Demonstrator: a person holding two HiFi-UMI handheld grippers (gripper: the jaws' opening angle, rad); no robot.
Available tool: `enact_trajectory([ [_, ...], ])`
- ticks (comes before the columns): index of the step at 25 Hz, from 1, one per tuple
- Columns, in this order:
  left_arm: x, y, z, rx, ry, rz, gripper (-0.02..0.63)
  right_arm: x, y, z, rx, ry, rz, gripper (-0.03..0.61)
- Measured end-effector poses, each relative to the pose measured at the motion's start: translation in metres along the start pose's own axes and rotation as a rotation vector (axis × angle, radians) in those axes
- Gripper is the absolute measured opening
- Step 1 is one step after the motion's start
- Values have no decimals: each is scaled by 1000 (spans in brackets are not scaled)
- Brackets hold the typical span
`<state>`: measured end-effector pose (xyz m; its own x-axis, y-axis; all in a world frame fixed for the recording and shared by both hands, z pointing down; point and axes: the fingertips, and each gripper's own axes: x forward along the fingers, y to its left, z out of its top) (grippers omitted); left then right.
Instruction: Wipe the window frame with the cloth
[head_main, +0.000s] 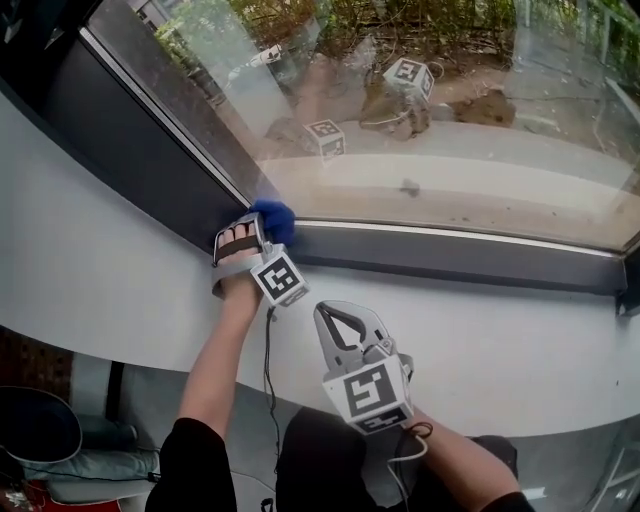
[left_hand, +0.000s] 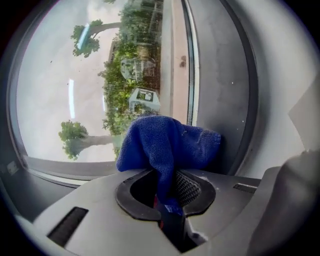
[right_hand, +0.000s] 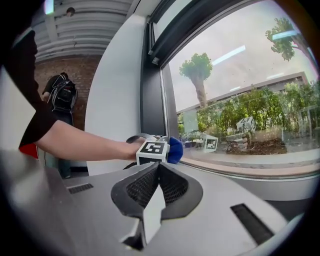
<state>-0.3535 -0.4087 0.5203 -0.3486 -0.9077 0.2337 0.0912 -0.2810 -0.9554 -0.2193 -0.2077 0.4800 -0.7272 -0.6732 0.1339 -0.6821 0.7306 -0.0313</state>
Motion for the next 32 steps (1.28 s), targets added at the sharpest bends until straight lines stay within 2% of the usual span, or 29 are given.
enact_trajectory([
  [6,4,-21,4,57,19,-76,58,3,-6,-2,12,6,-12,6],
  [10,5,-27,8,44,-13,-113,55,5,-15,-4,26,6,-27,6],
  [13,3,-29,12,66,-22,-122,54,2,-20,-1,35,5,-41,6],
  [19,-5,-31,20,43,-37,-141,54,-1,-21,0,27,12,-42,6],
  [25,-23,-31,40,-5,-94,-143,54,-4,-30,-3,12,23,-70,6],
  [32,-50,-26,74,-24,-212,-138,54,-13,-40,-7,-43,35,-110,6],
])
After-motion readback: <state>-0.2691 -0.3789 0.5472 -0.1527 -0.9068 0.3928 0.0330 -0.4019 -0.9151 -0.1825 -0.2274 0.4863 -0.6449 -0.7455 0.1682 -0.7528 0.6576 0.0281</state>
